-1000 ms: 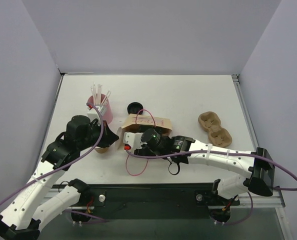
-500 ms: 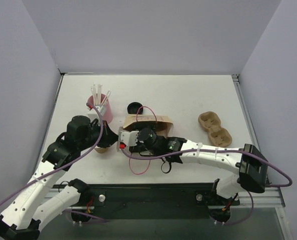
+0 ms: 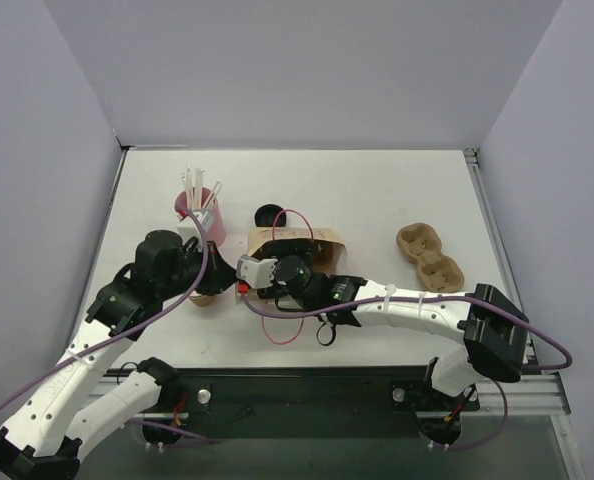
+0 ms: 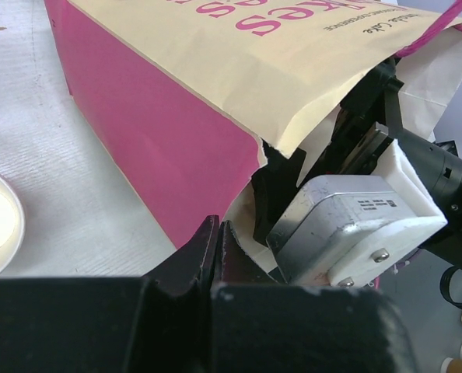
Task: Pack the takeout coffee
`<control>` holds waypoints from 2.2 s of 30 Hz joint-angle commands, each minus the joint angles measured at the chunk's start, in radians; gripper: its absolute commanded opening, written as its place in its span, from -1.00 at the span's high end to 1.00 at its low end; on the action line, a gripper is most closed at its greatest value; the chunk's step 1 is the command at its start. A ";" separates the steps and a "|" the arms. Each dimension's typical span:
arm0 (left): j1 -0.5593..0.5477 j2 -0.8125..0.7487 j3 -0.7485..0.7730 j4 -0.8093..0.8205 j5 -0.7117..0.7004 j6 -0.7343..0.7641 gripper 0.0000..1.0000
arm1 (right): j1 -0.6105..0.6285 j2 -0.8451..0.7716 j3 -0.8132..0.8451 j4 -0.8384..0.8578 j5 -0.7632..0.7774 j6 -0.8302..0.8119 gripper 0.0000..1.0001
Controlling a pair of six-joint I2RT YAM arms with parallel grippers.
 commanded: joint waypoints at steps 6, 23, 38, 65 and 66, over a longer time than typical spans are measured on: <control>-0.003 0.019 0.016 0.041 0.014 0.019 1.00 | -0.029 -0.162 -0.036 -0.116 -0.129 0.067 0.16; -0.003 -0.058 0.017 -0.071 -0.097 -0.011 -0.06 | -0.037 -0.149 -0.001 -0.138 -0.080 0.112 0.18; -0.009 -0.021 -0.062 0.067 -0.050 -0.052 -0.01 | -0.043 -0.155 -0.008 -0.133 -0.098 0.119 0.18; -0.012 -0.018 -0.112 0.130 0.051 0.019 1.00 | -0.146 -0.078 0.022 -0.210 -0.250 -0.177 0.21; -0.012 -0.019 -0.112 0.127 0.049 0.020 1.00 | -0.146 -0.078 0.021 -0.210 -0.250 -0.175 0.21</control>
